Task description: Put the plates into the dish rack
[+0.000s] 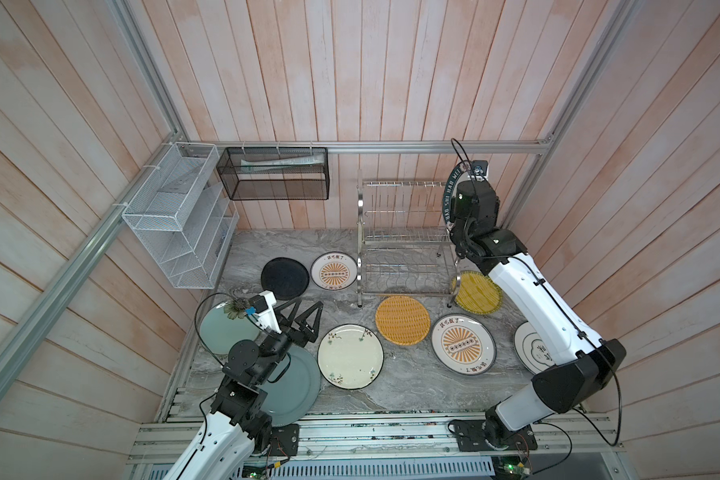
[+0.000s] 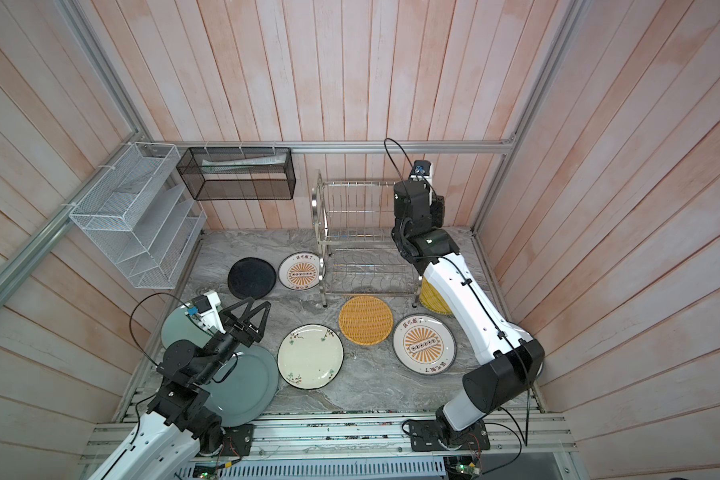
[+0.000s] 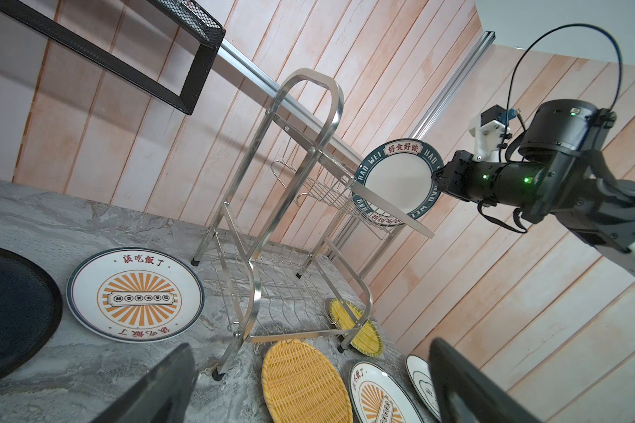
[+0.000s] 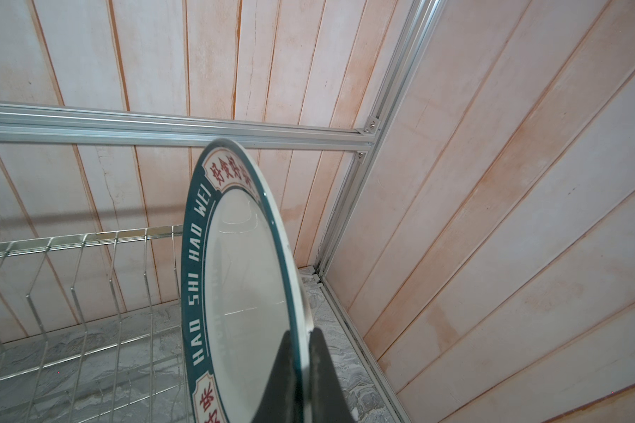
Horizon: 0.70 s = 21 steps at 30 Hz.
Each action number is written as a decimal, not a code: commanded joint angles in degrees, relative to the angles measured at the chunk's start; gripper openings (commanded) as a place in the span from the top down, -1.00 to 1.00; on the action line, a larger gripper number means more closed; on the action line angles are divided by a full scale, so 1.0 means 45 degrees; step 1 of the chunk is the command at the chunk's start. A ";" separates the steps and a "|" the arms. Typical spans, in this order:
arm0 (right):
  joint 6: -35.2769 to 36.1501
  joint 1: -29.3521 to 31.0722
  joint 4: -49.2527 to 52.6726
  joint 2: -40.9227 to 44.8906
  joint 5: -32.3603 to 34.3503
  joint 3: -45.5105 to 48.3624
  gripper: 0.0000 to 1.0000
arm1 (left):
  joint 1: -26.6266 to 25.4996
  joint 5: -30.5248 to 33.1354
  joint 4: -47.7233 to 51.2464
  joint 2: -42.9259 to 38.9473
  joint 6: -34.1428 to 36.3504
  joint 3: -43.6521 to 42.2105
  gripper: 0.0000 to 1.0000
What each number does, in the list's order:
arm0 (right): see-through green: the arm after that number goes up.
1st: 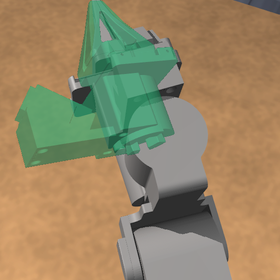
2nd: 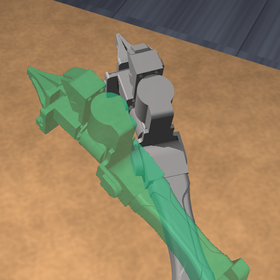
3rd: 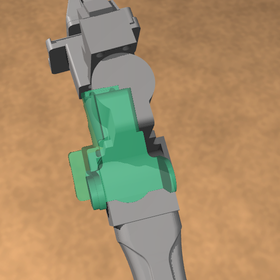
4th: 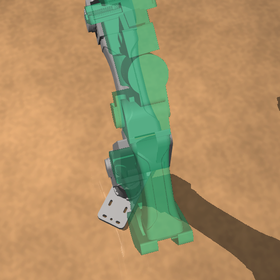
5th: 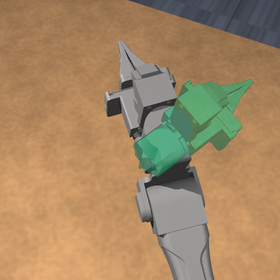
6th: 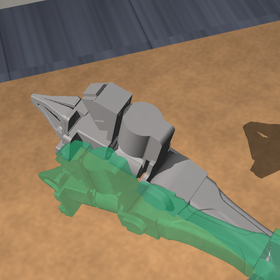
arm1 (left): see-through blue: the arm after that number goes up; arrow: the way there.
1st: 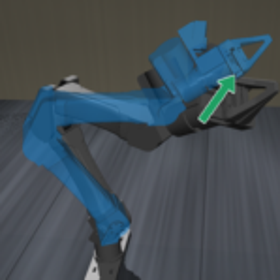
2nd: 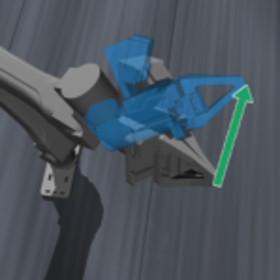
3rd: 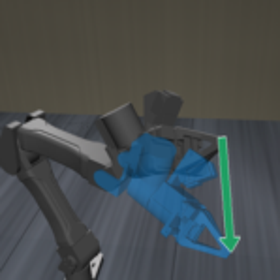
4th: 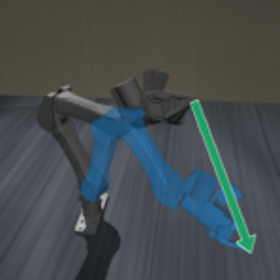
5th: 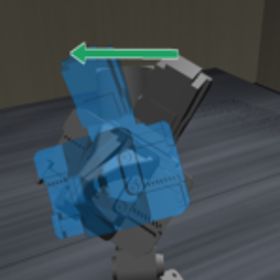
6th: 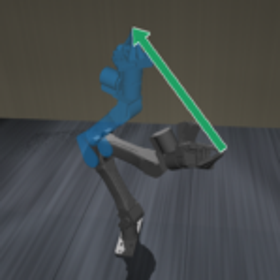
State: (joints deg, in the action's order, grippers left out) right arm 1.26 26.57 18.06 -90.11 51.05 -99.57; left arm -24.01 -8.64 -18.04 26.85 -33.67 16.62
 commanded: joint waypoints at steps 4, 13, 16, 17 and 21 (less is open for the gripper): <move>-0.0091 -0.0142 0.0107 0.0193 -0.0331 -0.0041 0.82 | 0.0030 0.0124 -0.0335 0.0029 -0.0093 -0.0276 -1.00; -0.0162 -0.0142 0.0263 0.0161 -0.0668 -0.0315 0.67 | 0.0025 0.0184 -0.0348 0.0070 -0.0145 -0.0324 -1.00; -0.0161 -0.0142 0.0287 0.0147 -0.0648 -0.0332 0.56 | 0.0033 0.0183 -0.0325 0.0065 -0.0154 -0.0368 -1.00; -0.0144 -0.0142 0.0311 0.0146 -0.0651 -0.0348 0.56 | 0.0025 0.0188 -0.0336 0.0058 -0.0174 -0.0373 -1.00; -0.0134 -0.0142 0.0290 0.0149 -0.0641 -0.0374 0.52 | 0.0025 0.0202 -0.0346 0.0071 -0.0194 -0.0394 -1.00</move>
State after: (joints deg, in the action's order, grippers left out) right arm 1.02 26.11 18.31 -90.08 48.47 -99.59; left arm -24.01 -8.47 -18.48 27.22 -34.13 15.88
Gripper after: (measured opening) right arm 0.235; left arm 0.998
